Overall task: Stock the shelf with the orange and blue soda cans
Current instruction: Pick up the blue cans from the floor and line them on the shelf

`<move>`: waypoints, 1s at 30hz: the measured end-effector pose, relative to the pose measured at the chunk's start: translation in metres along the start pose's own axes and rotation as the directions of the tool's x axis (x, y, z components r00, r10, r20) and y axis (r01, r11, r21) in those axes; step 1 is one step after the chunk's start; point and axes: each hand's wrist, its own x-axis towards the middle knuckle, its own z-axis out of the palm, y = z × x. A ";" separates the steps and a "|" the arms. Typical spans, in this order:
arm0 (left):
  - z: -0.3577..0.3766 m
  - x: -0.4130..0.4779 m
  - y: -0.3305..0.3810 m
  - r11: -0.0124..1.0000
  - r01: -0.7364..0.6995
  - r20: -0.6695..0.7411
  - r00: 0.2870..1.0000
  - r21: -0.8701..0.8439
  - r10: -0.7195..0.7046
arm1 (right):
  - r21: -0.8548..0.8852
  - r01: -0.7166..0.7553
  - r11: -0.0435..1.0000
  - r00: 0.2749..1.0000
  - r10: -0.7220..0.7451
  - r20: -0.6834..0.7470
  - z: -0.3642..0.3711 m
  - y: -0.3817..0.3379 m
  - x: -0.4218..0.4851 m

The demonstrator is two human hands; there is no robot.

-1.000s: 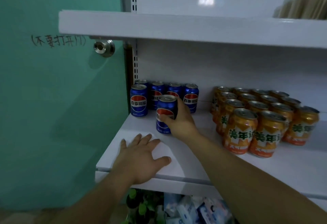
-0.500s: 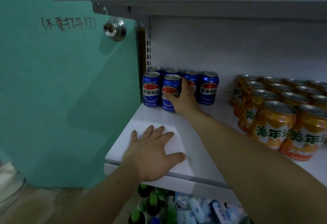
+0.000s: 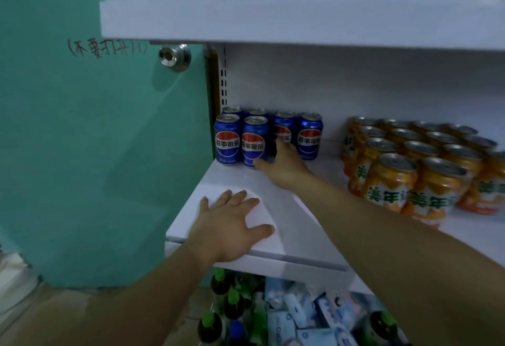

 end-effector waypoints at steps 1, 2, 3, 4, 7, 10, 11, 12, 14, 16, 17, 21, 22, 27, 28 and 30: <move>-0.002 -0.001 0.001 1.000 -0.002 0.007 1.000 -0.004 0.002 | -0.073 -0.003 0.997 0.999 0.005 0.033 -0.014 0.001 -0.019; -0.005 -0.001 0.002 1.000 -0.004 0.019 1.000 -0.010 0.004 | -0.145 0.002 0.989 0.999 0.005 0.054 -0.028 0.002 -0.040; -0.007 -0.003 0.003 1.000 -0.001 0.034 0.999 -0.018 0.002 | -0.214 0.009 0.977 0.998 0.005 0.065 -0.044 0.006 -0.061; -0.008 -0.005 0.004 1.000 0.004 0.044 0.999 -0.024 -0.003 | -0.278 0.011 0.960 0.997 0.011 0.076 -0.060 0.010 -0.085; -0.010 -0.016 0.015 0.999 0.003 0.044 0.999 -0.045 -0.001 | -0.407 -0.039 0.912 0.992 0.083 0.092 -0.108 0.029 -0.155; -0.010 -0.037 0.064 0.982 -0.119 0.072 0.989 -0.146 0.131 | -0.466 -0.118 0.877 0.987 0.154 0.039 -0.150 0.055 -0.224; -0.009 -0.047 0.087 0.966 -0.189 0.073 0.976 -0.174 0.204 | -0.465 -0.160 0.871 0.982 0.190 0.016 -0.161 0.065 -0.246; -0.007 -0.060 0.113 0.945 -0.268 0.068 0.956 -0.187 0.284 | -0.464 -0.212 0.860 0.972 0.236 -0.006 -0.170 0.076 -0.267; 0.004 -0.087 0.164 0.887 -0.423 0.080 0.893 -0.184 0.442 | -0.459 -0.326 0.827 0.938 0.344 -0.047 -0.186 0.101 -0.308; 0.026 -0.114 0.208 0.823 -0.541 0.152 0.811 -0.176 0.565 | -0.454 -0.419 0.786 0.898 0.433 -0.078 -0.195 0.128 -0.351; 0.042 -0.126 0.227 0.794 -0.584 0.198 0.769 -0.169 0.608 | -0.457 -0.453 0.765 0.879 0.469 -0.086 -0.199 0.141 -0.372; 0.116 -0.167 0.282 0.732 -0.660 0.395 0.634 -0.171 0.664 | -0.416 -0.578 0.702 0.793 0.604 -0.080 -0.200 0.191 -0.447; 0.136 -0.174 0.293 0.721 -0.671 0.445 0.600 -0.174 0.665 | -0.404 -0.607 0.684 0.768 0.636 -0.077 -0.198 0.204 -0.463; 0.216 -0.190 0.331 0.694 -0.690 0.565 0.496 -0.205 0.660 | -0.378 -0.704 0.601 0.662 0.748 -0.042 -0.177 0.272 -0.525; 0.230 -0.191 0.337 0.694 -0.687 0.596 0.470 -0.215 0.651 | -0.371 -0.722 0.584 0.636 0.772 -0.023 -0.169 0.288 -0.534; 0.258 -0.186 0.347 0.698 -0.671 0.629 0.435 -0.251 0.644 | -0.355 -0.752 0.556 0.592 0.806 0.008 -0.154 0.318 -0.547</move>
